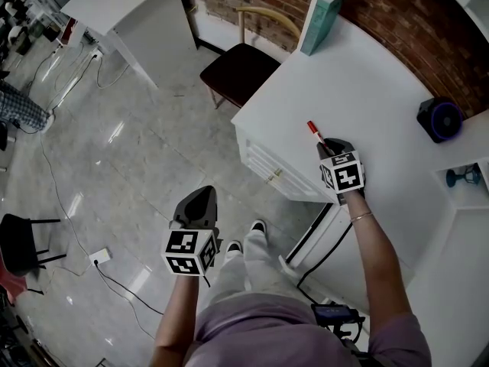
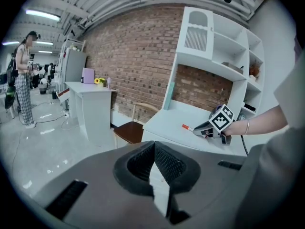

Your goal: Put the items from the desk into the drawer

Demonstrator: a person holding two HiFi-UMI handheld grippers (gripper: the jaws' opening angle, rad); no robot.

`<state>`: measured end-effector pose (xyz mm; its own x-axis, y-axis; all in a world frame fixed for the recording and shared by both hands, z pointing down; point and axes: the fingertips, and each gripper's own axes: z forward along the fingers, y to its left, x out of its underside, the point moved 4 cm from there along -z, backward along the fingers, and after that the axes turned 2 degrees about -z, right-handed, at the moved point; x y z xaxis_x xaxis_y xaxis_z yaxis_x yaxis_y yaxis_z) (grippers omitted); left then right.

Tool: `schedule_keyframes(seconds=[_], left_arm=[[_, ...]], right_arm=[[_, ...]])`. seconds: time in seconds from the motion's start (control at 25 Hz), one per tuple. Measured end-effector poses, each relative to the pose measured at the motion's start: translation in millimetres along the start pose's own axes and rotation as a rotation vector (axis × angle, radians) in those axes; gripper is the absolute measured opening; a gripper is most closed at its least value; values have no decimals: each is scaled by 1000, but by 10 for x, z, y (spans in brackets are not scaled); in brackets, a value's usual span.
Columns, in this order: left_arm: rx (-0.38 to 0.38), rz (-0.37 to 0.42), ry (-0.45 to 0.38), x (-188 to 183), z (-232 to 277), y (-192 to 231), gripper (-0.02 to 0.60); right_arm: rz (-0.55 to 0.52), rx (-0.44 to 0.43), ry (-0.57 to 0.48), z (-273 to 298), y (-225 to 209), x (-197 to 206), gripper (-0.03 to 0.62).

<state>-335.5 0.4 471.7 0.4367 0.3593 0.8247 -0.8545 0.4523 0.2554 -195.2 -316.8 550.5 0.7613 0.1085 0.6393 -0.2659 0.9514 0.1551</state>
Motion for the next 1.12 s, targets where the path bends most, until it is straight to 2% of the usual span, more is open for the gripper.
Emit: schedule_keyframes(seconds=[0.32,0.52,1.12], left_arm=[[-4,9,-11,2,-68,48,0],[10,1,-10,-9,-96,45,0],[108,42,-29,-31,-257,-56,0]], right_arm=[[24,0,13,-42,45,19,69],[60,-7,-20,-153,138,1,71],[160,31,-109,-864,559,53,71]])
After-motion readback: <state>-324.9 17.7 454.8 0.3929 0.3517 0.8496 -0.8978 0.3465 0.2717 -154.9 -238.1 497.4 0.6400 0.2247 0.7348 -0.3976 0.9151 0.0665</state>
